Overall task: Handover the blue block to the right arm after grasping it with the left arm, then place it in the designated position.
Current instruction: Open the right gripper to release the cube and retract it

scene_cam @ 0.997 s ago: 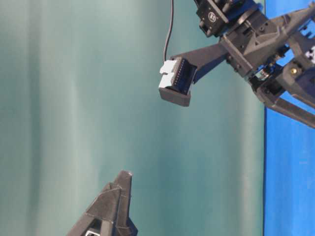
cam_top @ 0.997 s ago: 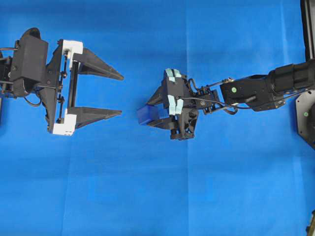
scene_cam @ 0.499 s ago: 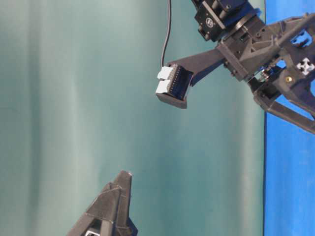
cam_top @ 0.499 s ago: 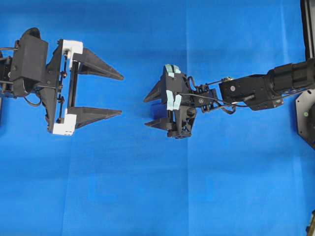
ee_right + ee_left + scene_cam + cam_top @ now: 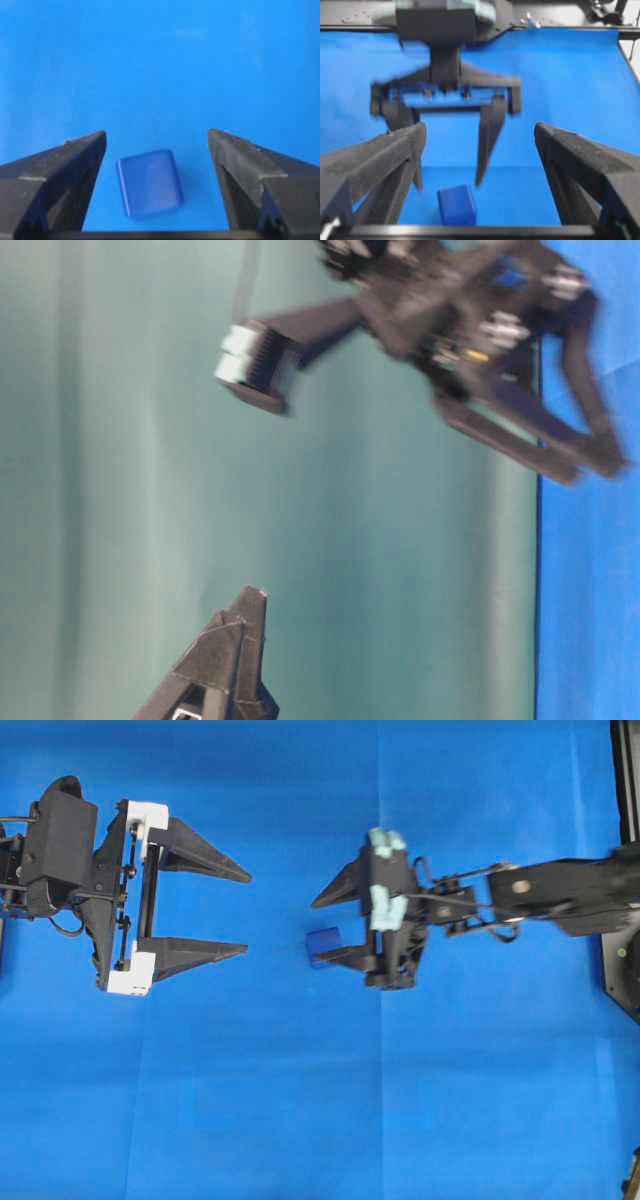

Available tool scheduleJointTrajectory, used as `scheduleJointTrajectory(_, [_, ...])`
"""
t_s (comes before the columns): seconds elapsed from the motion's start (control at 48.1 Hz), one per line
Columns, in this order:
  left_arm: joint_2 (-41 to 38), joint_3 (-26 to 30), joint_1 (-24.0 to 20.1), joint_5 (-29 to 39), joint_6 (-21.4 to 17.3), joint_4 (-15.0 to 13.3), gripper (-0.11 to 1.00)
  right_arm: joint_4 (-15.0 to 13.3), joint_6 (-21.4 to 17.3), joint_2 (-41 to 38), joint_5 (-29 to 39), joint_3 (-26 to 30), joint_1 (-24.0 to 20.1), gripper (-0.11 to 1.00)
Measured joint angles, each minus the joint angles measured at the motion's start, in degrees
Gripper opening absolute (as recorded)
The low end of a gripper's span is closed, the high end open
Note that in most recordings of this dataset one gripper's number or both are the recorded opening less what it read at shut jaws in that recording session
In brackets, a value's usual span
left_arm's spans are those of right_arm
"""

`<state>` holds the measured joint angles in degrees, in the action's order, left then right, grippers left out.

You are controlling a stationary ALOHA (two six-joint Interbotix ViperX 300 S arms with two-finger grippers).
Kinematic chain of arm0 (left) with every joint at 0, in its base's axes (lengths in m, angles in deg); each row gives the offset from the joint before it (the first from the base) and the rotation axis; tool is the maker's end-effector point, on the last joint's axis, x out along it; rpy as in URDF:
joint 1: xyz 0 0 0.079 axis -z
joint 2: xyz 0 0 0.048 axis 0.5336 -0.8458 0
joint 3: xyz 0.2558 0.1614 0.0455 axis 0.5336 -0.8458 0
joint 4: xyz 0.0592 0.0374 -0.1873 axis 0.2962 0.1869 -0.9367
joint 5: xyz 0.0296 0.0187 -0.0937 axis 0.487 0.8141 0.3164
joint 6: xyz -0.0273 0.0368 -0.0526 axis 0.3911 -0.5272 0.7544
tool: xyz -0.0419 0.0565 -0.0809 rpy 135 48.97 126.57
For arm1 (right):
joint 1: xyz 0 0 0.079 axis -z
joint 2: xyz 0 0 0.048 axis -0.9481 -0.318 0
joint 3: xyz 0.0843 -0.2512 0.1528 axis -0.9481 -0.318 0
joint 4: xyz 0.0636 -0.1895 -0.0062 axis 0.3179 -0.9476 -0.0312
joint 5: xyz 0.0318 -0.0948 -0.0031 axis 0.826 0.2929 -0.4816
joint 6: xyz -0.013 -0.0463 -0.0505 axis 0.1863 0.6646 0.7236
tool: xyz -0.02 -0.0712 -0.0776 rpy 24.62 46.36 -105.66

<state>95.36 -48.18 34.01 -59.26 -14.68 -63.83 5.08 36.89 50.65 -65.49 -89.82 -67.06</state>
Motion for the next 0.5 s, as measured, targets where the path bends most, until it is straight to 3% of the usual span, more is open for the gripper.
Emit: scheduleJointTrajectory(0.499, [0.0, 0.4, -0.1, 0.0, 0.0, 0.0, 0.93, -0.3, 0.8, 29.9, 16.9, -6.1, -0.4, 0.69])
